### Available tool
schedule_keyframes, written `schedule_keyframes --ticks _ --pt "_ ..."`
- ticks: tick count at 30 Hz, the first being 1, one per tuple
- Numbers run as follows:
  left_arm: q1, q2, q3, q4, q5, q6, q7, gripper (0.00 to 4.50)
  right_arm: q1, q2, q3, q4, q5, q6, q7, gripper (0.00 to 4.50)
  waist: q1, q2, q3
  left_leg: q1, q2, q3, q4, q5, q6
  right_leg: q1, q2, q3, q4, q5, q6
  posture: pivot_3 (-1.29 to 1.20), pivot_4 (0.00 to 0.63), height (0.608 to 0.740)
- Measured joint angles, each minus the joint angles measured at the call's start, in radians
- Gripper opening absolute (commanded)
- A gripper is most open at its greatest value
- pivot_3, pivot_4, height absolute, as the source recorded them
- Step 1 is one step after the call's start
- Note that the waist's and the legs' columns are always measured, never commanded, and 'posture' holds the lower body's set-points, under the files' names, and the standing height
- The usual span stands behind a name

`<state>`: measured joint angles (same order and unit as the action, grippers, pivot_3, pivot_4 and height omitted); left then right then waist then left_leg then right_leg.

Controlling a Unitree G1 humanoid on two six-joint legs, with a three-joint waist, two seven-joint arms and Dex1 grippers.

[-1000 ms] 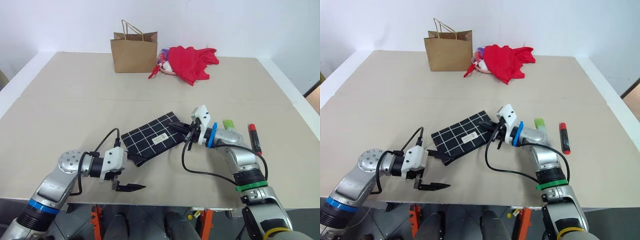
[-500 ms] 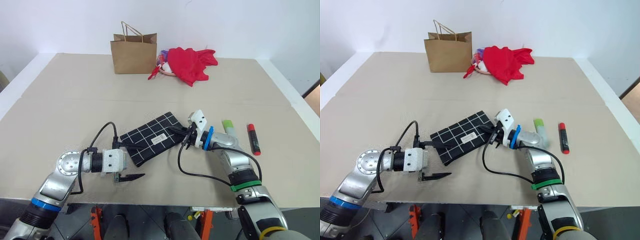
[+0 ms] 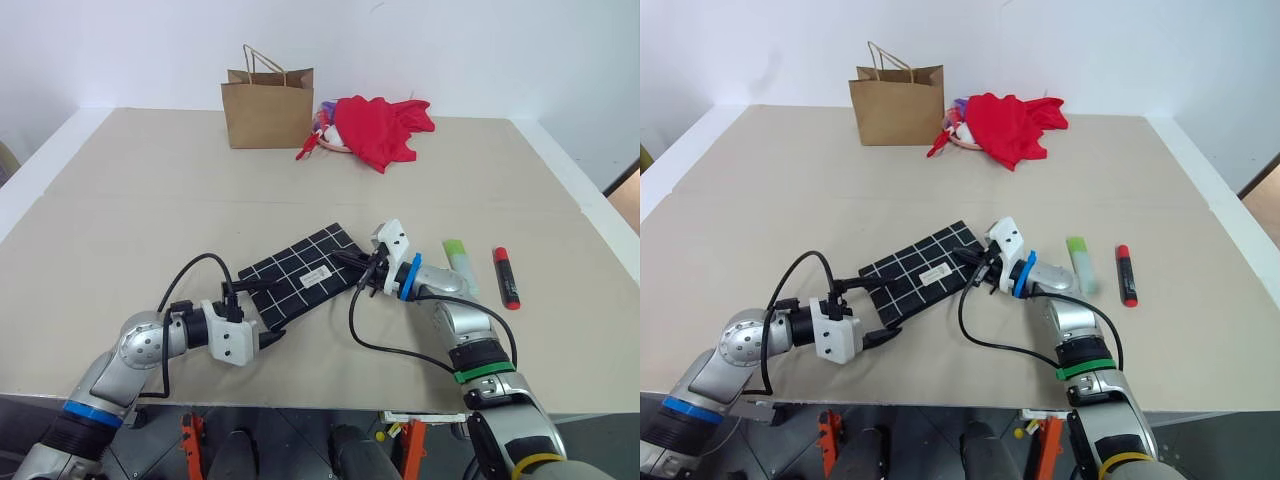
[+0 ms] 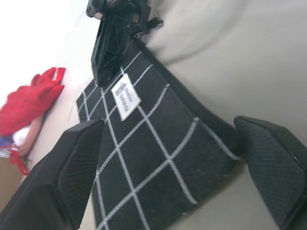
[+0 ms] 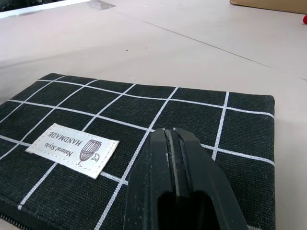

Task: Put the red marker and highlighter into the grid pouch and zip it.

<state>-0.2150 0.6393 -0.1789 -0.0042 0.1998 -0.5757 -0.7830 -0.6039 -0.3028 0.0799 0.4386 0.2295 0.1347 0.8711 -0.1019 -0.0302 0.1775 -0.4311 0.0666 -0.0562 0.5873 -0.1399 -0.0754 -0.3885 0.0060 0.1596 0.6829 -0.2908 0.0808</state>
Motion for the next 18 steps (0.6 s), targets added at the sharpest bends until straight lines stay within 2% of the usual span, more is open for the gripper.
schedule_keyframes --ticks 13,17,18 --pt "-0.137 -0.037 -0.072 0.152 0.080 -0.058 0.099 4.50 0.001 0.002 0.000 -0.006 0.000 0.009 -0.001 0.06 0.002 0.001 -0.001 0.000 0.000 0.000 0.000 0.001 0.001 0.001 0.000 0.000 0.000 0.001 0.001 0.00 0.150 0.740" --pt "-0.157 -0.037 -0.102 0.189 0.076 -0.072 0.093 3.30 0.002 -0.001 0.000 -0.011 0.000 0.011 0.000 0.00 0.002 0.002 -0.001 0.000 0.000 0.000 0.000 0.001 0.001 0.001 0.000 0.000 0.000 0.001 0.001 0.00 0.150 0.740" --pt "-0.157 -0.037 -0.110 0.198 0.076 -0.074 0.089 2.61 0.001 -0.002 0.000 -0.013 0.000 0.012 0.001 0.00 0.002 0.002 -0.001 0.000 0.000 0.000 0.000 0.001 0.001 0.001 0.000 0.000 0.000 0.001 0.001 0.00 0.150 0.740"
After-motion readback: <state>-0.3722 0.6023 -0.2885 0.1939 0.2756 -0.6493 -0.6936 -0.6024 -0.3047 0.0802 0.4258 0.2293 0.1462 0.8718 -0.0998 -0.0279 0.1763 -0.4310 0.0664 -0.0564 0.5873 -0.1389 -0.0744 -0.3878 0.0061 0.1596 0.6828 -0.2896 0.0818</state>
